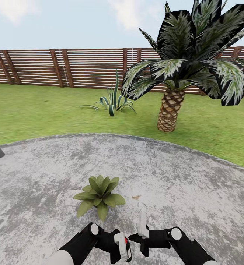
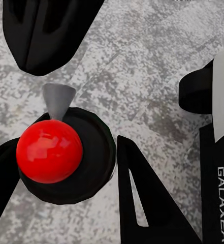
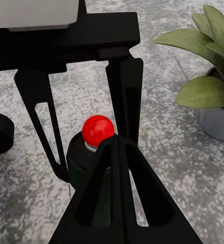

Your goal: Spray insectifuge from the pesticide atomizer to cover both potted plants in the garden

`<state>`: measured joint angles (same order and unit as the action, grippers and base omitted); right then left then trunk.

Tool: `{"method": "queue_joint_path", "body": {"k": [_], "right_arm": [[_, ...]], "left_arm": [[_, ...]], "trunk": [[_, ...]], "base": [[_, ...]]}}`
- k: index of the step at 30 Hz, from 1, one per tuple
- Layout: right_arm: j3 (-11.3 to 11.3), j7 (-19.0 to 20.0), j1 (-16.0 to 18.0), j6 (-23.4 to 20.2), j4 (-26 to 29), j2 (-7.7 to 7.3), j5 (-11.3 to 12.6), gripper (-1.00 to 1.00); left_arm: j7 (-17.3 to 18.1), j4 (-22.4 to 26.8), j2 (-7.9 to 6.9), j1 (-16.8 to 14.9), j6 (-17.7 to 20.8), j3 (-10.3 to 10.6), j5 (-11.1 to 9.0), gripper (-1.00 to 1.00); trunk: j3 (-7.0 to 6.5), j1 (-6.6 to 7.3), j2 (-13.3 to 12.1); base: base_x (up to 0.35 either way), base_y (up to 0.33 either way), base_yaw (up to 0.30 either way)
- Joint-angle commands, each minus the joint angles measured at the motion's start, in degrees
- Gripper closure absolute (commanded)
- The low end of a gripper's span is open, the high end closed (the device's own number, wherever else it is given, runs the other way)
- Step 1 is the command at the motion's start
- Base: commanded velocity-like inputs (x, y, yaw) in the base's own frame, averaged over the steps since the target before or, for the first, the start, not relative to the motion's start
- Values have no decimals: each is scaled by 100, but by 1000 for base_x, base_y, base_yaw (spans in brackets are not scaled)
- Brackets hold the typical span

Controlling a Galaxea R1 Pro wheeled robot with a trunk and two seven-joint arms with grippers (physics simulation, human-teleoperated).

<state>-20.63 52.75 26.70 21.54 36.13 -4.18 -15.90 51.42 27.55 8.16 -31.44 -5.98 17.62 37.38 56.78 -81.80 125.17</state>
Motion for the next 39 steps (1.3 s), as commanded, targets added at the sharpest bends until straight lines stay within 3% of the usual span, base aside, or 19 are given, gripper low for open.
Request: {"method": "queue_joint_path", "body": {"k": [1,16,24,37,38,39], "right_arm": [[-11,-11,2,26,8,-4,-36,100],[-13,-11,2,26,8,-4,-36,100],[-19,-11,2,26,8,-4,-36,100],[12,-20,2,26,-34,-51,-47,100],[22,-24,2,26,-43,-73,-46,-100],[26,-29,2,29,-49,-105,-42,-100]], "left_arm": [[0,5,3,-2,-64,-5,57,100],[-2,-13,45,-6,-259,-5,43,100],[-25,-75,-66,-33,-196,4,125,100],[-68,-80,-1365,16,-179,-48,110,100],[-78,-81,-1438,16,-175,-62,89,100],[-85,-82,-1467,16,-172,-83,77,100]], "trunk": [[5,1,2],[5,1,2],[5,1,2],[5,1,2],[5,1,2],[5,1,2]], "base": [[0,0,0],[0,0,0],[0,0,0],[0,0,0],[0,0,0],[0,0,0]]}}
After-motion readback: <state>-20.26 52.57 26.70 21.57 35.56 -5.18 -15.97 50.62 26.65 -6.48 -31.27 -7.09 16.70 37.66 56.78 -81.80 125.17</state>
